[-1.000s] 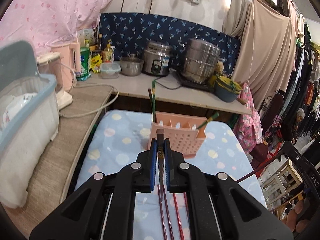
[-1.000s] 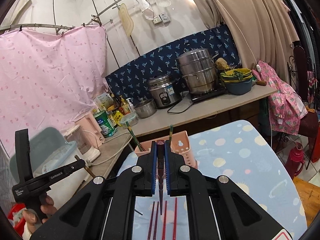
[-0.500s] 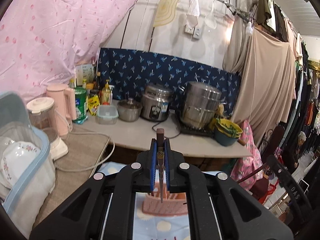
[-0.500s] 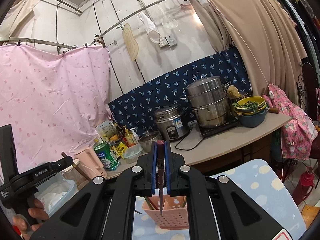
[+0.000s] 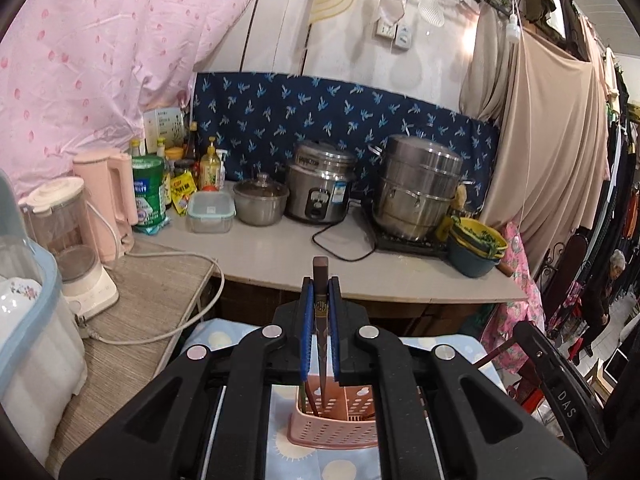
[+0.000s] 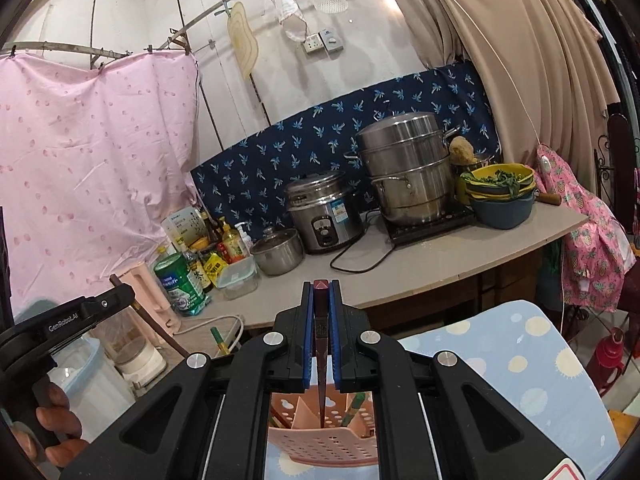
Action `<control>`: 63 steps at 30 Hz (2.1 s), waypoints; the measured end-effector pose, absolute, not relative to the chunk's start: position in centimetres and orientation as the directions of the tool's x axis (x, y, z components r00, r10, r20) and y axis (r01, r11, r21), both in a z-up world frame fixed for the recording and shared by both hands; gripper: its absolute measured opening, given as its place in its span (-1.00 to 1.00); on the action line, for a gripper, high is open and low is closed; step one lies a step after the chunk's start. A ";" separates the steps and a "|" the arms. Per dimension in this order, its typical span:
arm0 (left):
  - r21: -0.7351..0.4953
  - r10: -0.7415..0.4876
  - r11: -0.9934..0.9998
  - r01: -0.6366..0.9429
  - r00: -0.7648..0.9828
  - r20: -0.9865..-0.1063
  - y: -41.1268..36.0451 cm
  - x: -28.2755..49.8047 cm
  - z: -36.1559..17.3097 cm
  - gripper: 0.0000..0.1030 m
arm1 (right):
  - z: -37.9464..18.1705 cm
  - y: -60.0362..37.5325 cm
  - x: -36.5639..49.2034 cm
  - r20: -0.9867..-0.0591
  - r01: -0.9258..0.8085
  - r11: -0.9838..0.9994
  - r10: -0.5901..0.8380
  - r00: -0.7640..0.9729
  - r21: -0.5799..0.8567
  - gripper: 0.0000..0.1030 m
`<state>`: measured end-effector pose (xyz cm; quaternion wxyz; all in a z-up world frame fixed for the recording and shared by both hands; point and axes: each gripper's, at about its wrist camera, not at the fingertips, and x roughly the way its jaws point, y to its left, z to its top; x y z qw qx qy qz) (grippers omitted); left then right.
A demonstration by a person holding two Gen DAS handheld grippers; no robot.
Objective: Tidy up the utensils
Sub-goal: 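Lower both chopsticks into the pink basket and open both tools, then withdraw both tools from the basket and move them to the remaining chopsticks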
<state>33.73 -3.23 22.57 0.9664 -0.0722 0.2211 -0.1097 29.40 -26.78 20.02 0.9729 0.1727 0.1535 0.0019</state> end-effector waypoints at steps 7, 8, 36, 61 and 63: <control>-0.203 -0.254 0.963 0.178 0.851 -0.460 -3.2 34.9 19.9 -0.86 | 17.3 -26.5 30.3 -0.351 0.060 0.944 0.061 0.934 0.323 -0.86; -0.202 -0.253 0.963 0.177 0.848 -0.465 -3.2 35.0 19.7 -0.86 | 17.2 -26.4 30.4 -0.357 0.064 0.946 0.056 0.933 0.317 -0.86; -0.136 -0.227 0.973 0.184 0.844 -0.486 -1.8 26.4 18.2 -0.33 | 17.2 -25.0 20.6 -0.356 -0.002 0.953 0.115 0.927 0.303 -0.77; -0.089 -0.185 0.982 0.168 0.737 -0.650 0.5 14.1 7.4 -0.33 | 7.9 -22.0 7.0 -0.526 0.020 0.972 0.110 0.843 0.236 -0.77; -0.083 -0.180 0.982 0.167 0.728 -0.662 0.3 13.7 6.5 -0.33 | 7.0 -21.7 6.3 -0.542 0.025 0.974 0.103 0.834 0.223 -0.77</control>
